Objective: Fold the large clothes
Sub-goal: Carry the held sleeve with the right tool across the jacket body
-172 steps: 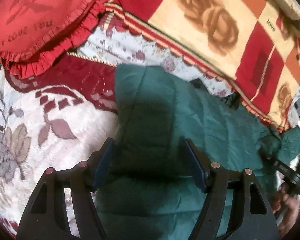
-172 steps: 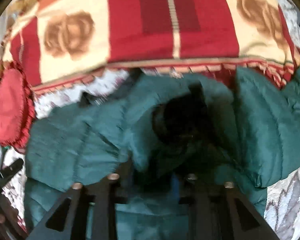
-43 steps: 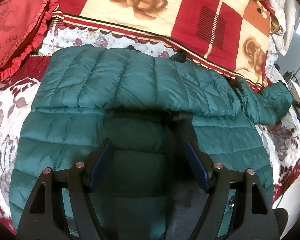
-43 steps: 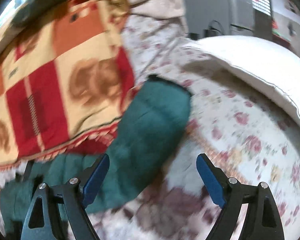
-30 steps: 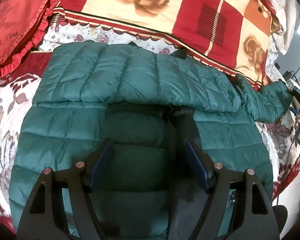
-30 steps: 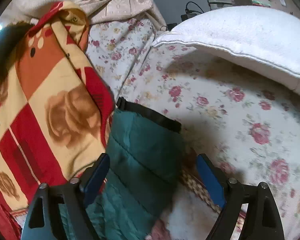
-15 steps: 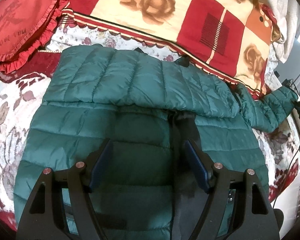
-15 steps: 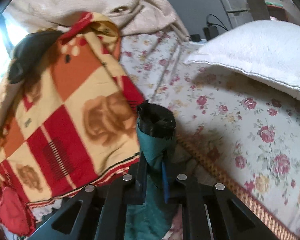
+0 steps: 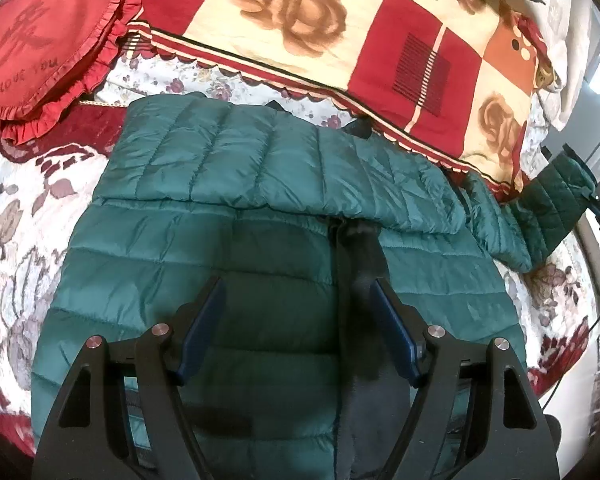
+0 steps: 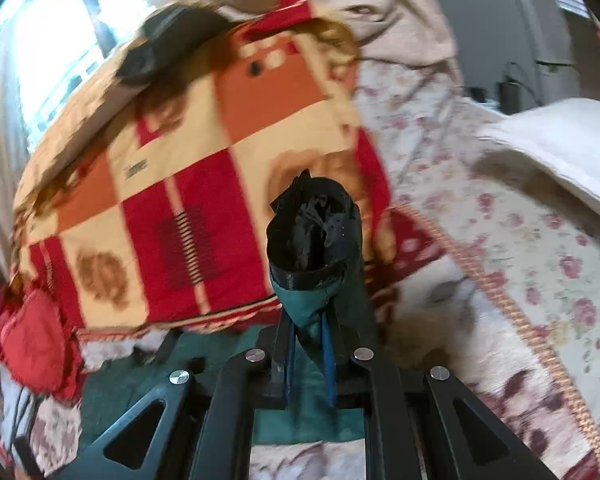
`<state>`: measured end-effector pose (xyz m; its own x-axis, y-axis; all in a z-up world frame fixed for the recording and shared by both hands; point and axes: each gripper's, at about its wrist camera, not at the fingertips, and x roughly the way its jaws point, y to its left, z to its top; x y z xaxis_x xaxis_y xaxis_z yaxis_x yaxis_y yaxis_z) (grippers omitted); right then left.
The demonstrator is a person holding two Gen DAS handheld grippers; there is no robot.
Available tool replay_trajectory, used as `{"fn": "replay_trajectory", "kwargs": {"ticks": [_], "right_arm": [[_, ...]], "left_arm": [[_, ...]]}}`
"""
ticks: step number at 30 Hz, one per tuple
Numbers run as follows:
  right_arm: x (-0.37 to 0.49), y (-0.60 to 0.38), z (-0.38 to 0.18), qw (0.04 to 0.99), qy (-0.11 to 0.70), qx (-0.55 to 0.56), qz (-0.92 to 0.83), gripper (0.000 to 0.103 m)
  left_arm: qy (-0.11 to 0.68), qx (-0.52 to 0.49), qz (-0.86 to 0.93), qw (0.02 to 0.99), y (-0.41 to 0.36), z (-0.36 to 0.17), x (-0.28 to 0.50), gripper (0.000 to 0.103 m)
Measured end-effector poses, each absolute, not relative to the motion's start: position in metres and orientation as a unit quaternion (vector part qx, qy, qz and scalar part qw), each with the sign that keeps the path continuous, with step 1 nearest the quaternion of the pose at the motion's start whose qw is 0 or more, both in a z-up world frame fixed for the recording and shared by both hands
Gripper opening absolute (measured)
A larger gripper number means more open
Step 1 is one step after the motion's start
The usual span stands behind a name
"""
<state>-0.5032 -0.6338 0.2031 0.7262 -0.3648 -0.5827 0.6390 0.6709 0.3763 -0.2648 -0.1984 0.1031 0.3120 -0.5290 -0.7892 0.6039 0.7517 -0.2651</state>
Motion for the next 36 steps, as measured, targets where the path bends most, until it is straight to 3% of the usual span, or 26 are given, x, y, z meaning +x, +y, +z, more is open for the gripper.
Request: {"fn": "replay_trajectory", "kwargs": {"ticks": [36], "right_arm": [[-0.349, -0.472, 0.176, 0.897, 0.328, 0.284, -0.087, 0.011]], "left_arm": [[0.476, 0.001, -0.340, 0.811, -0.159, 0.102, -0.247, 0.075]]}}
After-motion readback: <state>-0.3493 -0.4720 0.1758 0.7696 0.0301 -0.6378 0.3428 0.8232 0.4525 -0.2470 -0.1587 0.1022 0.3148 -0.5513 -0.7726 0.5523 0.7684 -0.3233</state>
